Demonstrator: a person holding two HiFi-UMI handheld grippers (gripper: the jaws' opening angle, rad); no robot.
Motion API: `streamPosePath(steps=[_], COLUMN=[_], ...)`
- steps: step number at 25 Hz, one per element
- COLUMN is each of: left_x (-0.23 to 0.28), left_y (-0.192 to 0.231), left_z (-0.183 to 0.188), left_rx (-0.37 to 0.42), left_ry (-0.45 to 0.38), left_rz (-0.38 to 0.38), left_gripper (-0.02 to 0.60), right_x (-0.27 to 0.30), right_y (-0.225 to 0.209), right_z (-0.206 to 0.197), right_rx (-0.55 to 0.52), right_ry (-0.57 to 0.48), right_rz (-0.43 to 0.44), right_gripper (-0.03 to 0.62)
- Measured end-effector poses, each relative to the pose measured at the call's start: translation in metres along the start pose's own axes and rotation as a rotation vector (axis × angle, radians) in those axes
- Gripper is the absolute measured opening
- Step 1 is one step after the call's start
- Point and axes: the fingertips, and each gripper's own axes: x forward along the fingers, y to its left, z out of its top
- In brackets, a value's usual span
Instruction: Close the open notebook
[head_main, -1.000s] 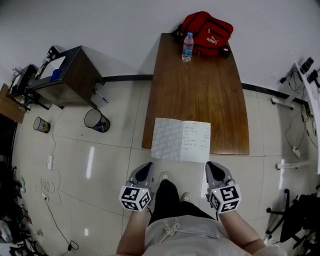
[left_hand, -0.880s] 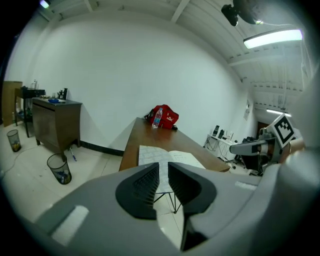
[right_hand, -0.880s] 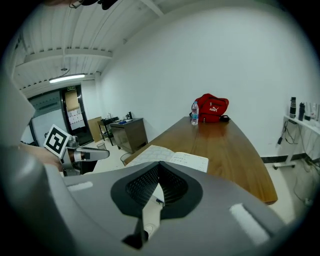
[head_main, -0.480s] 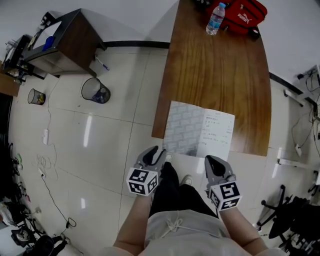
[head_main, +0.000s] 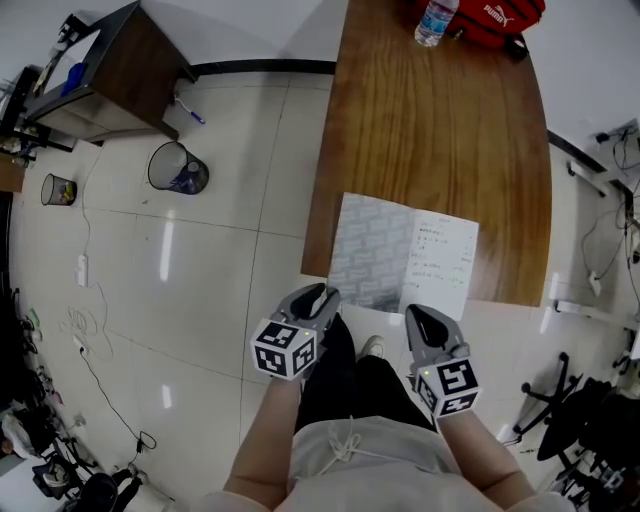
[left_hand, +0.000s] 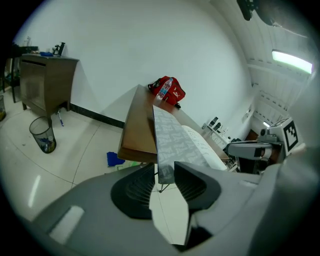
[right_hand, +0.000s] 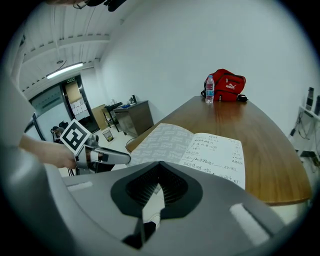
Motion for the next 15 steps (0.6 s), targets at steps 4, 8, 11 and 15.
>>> streamPosePath(steps=[4,8,11,15], left_x=[0.001,-0.009,-0.016,-0.025], left_y=[-0.003,-0.009,-0.018,-0.038], left_z=[0.000,0.007,0.015,0.031], left_rx=[-0.017,-0.013,-0.002,0.063], left_ry=[0.021,0.004,-0.010,-0.035], left_rz=[-0.042,-0.050,-0.052,-0.041], left_gripper=[0.104,0.058,0.037,0.028], right_x=[0.002,-0.005,-0.016,-0.033], right_y=[0.002,0.002,-0.003,-0.012], right_z=[-0.004,-0.007,-0.008,-0.008], right_rx=[0.018,0.027,0.032,0.026], right_ry=[0.003,-0.008,-0.022,-0.041], right_rz=[-0.005,-0.009,-0.021,-0.037], right_gripper=[0.008,0.008,0.008,0.008])
